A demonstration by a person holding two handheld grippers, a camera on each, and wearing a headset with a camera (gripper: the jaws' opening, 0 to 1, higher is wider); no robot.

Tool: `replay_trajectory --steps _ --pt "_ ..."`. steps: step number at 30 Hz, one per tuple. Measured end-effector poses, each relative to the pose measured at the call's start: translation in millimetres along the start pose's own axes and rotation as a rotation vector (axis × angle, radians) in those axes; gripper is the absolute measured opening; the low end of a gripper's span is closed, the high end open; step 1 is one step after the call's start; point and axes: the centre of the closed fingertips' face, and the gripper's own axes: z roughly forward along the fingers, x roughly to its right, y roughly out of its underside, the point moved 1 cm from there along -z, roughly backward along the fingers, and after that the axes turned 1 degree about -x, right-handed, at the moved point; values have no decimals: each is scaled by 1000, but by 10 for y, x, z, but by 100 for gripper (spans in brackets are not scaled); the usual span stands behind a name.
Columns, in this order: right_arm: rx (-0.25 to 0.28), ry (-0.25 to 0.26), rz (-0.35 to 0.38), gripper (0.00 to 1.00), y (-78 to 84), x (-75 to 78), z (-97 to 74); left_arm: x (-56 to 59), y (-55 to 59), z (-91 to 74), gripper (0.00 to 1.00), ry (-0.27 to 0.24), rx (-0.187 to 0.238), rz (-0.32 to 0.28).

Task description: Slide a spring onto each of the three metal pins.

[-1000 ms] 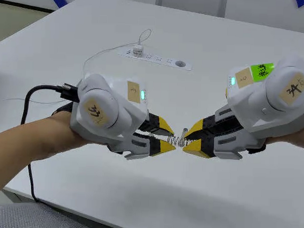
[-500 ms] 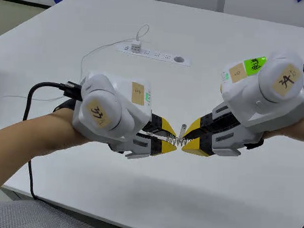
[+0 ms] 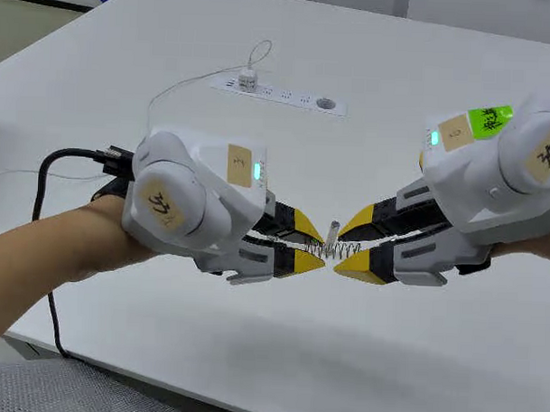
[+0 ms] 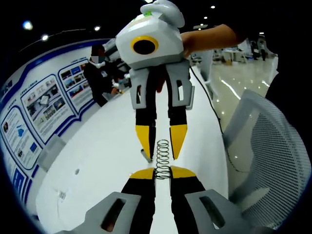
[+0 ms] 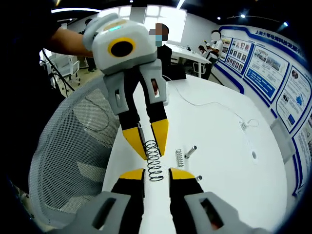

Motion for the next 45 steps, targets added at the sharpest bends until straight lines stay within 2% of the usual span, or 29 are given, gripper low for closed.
replay_trajectory --steps 4,8,10,17,22,25,31,34,42,45 --pt "57 -1 54 17 -27 11 -31 -35 21 -40 10 -11 0 -13" --pt "102 5 59 13 -65 37 -48 -45 14 -55 10 -16 11 -29" --pt "132 -12 88 12 -107 24 -57 -39 20 -55 10 -14 6 -25" --pt "163 -29 115 11 -152 6 -70 -35 30 -55 10 -12 3 -28" --pt "213 -36 135 11 -246 -3 -137 -21 18 -49 10 -15 4 -35" --pt "241 -34 148 11 -288 8 -167 -28 -7 -55 10 -21 24 -79" --pt "315 -41 181 11 -436 11 -195 -24 -21 -41 10 -29 23 -94" --pt "352 -54 189 11 -533 -9 -204 0 -53 -23 10 -21 45 -122" --pt "368 -62 196 10 -614 -33 -179 14 -74 -24 10 -26 61 -152" --pt "356 -56 189 10 -612 -37 -158 18 -54 -22 10 -31 53 -154"
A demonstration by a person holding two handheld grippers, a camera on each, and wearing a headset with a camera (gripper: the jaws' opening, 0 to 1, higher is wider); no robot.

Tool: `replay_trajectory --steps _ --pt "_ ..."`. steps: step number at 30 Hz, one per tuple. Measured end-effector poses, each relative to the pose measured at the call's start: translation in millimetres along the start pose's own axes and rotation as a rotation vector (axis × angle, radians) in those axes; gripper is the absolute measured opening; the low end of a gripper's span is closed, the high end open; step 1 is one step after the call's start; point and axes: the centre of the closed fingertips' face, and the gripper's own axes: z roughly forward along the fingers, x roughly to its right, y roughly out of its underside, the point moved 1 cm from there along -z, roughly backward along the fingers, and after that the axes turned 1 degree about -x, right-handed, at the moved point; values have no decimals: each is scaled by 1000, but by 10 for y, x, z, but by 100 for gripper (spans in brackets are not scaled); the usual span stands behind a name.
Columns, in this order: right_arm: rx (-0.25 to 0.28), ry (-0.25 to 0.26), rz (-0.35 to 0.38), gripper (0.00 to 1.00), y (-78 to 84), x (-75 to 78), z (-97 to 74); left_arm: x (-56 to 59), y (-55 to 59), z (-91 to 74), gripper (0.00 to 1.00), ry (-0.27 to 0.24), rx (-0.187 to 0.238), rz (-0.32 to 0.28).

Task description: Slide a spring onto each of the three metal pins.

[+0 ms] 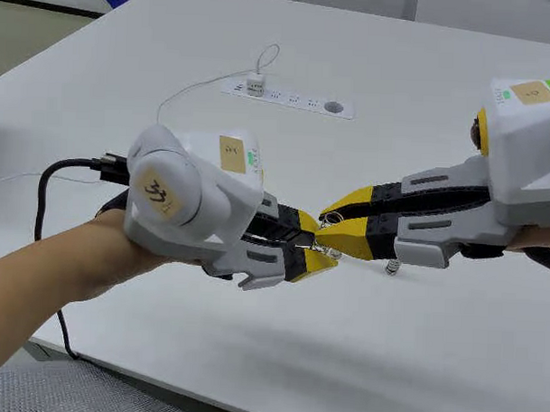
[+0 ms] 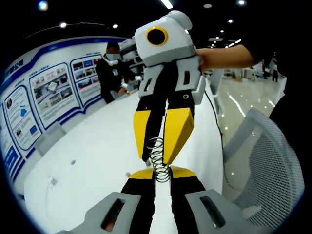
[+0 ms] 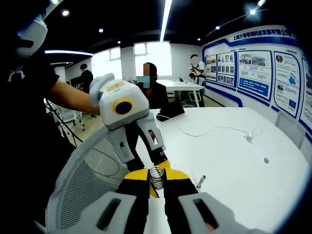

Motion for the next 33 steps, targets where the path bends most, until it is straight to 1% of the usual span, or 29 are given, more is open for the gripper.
replay_trajectory --steps 3,4,5,7,10,12,14,15,17,19,23,24,26,30,32,33 --pt "2 6 4 10 -1 7 -4 -14 9 -21 10 -13 7 -20" --pt "2 7 4 10 -3 8 -6 -9 8 -30 11 -9 12 -35" --pt "8 2 10 10 -15 2 -6 30 1 -41 11 15 23 -72" --pt "15 -2 18 10 -33 -6 -3 16 6 -63 12 13 29 -67" --pt "0 -2 2 10 -36 4 13 -2 36 -80 13 9 24 -77" --pt "-2 0 0 10 -47 27 14 -19 45 -91 16 1 28 -77" --pt "1 6 1 10 -71 58 9 -43 68 -104 22 -6 29 -98" --pt "2 7 1 10 -64 119 16 -53 83 -111 24 -8 31 -103" --pt "3 17 -1 10 -72 148 11 -65 96 -116 26 -7 38 -130" --pt "-1 33 2 10 -64 233 2 -92 118 -118 31 -15 39 -143" --pt "-7 82 21 10 -35 407 -60 -164 160 -119 42 -43 47 -181" --pt "-9 94 25 10 -24 448 -75 -176 174 -121 45 -46 45 -183" --pt "-13 127 33 10 3 546 -108 -204 217 -126 50 -56 41 -188" --pt "-22 176 53 10 70 724 -158 -281 313 -147 57 -83 31 -201" --pt "-37 211 57 10 122 815 -176 -310 369 -157 62 -92 16 -208" --pt "-48 232 55 11 161 875 -188 -325 420 -166 64 -94 0 -209"
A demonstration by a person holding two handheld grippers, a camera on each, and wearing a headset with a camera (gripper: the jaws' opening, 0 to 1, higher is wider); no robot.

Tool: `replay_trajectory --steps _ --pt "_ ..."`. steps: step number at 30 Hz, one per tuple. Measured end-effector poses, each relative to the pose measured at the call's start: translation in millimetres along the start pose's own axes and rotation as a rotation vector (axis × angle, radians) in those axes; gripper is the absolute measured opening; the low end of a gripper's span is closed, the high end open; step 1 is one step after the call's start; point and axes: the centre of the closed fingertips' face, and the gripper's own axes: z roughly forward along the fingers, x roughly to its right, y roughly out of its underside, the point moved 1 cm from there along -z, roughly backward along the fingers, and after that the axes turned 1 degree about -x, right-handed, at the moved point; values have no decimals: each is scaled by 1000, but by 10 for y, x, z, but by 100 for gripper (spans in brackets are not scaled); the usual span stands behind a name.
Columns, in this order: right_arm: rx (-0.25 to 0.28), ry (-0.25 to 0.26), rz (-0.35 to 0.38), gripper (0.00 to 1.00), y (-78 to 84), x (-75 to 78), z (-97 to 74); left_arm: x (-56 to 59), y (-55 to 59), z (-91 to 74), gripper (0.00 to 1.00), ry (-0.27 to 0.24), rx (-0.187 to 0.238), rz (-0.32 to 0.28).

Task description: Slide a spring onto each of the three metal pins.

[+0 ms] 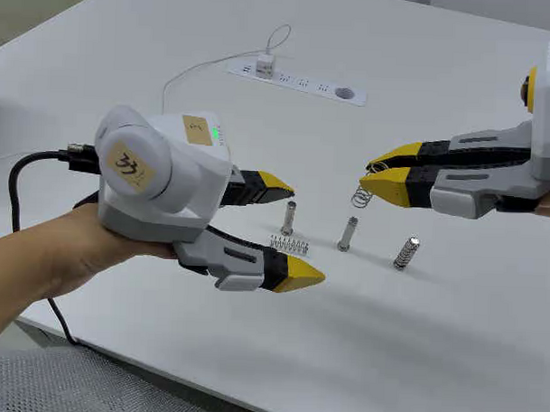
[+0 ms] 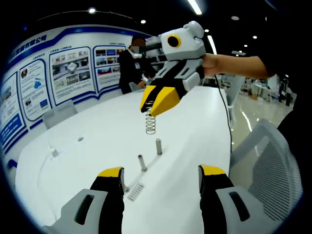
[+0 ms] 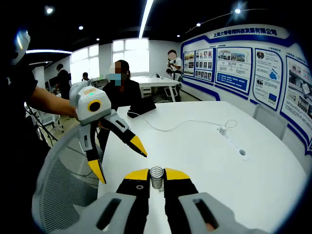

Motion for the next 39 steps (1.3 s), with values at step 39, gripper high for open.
replay_trajectory --steps 39 --pt "-75 140 156 11 706 382 544 -434 501 -332 100 -193 -21 -129"
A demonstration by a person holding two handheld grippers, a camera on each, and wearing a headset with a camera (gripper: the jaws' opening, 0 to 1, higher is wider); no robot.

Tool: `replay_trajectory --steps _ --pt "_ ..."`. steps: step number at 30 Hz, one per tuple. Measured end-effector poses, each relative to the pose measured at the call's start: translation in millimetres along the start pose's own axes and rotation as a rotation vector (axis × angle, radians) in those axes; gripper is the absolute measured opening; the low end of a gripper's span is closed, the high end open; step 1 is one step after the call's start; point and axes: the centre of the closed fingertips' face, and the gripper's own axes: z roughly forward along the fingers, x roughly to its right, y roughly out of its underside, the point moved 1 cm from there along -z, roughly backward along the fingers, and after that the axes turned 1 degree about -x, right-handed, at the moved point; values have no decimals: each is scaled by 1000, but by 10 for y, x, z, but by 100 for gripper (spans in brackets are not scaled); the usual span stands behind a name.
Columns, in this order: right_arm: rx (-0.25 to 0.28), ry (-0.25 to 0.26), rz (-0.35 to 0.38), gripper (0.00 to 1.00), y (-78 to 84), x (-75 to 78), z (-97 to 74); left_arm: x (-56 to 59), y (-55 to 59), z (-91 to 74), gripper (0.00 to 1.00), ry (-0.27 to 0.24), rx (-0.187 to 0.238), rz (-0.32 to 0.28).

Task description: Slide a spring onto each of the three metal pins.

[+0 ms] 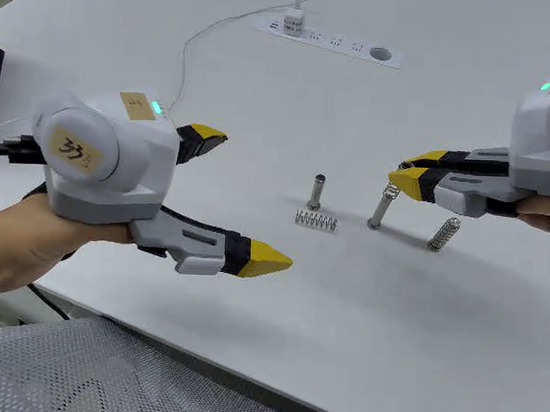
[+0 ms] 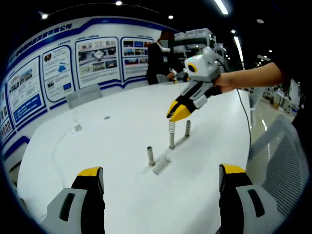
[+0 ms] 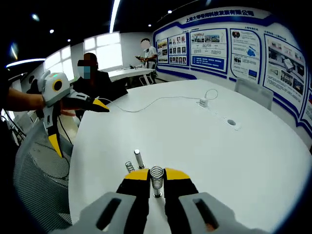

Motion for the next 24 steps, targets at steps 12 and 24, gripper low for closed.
replay_trajectory --steps 12,24 --pt "-39 10 -27 11 93 -46 78 -33 61 -13 100 -9 0 -30" --pt "-78 17 -44 11 293 -78 213 -45 83 -37 100 -20 2 -52"
